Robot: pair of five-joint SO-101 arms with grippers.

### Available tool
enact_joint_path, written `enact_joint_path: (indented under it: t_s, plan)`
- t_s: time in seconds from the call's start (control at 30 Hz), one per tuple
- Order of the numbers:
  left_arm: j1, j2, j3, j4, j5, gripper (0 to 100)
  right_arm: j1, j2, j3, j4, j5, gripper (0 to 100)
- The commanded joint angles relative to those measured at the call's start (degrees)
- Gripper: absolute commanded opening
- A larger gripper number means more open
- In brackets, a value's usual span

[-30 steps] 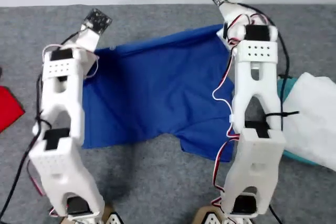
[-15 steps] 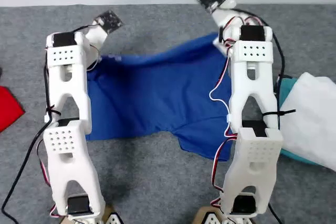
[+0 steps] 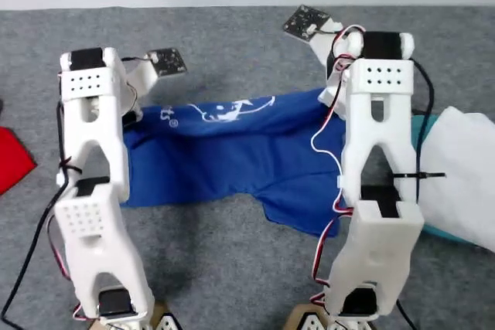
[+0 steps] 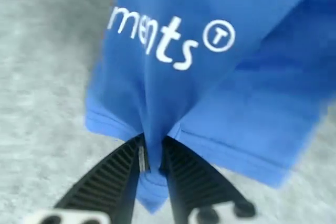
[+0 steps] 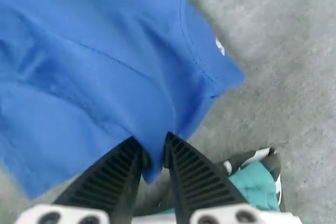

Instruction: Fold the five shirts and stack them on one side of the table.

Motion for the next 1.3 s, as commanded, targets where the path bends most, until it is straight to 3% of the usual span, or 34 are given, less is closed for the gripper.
enact_joint_path:
  t_s: [0.0, 0.2, 0.37, 0.73, 0.83, 0.93, 1.07, 1.27]
  plan:
    - [0.1, -12.2, 11.3, 1.8, -3.9, 1, 0.3, -5.8, -1.8, 3.9, 2.0, 1.0]
    - [0.8, -22.2, 24.4, 1.8, -8.7, 1, 3.2, -8.3, -1.2, 4.1, 3.2, 1.0]
    - [0.9, -23.7, 26.7, 1.8, -9.8, 1, 3.6, -12.6, 6.2, 4.1, 4.2, 1.0]
    - [3.3, -22.2, 33.5, 1.8, -8.9, 3, 3.2, -23.5, 32.1, 3.3, 3.8, 1.0]
    - [4.6, -18.2, 33.3, 0.6, -3.3, 10, 3.3, -23.5, 37.3, -1.6, 1.1, 1.8]
    - [4.4, -14.8, 28.6, -1.2, 3.9, 16, 3.5, -23.7, 39.3, -4.0, -1.8, 11.2]
    - [4.4, -13.6, 20.4, 0.8, 7.6, 20, 3.4, -25.1, 35.3, -4.0, -10.3, 28.2]
    - [3.7, -13.7, 10.9, 1.8, 9.8, 20, 2.6, -25.7, 25.8, -4.4, -12.4, 30.7]
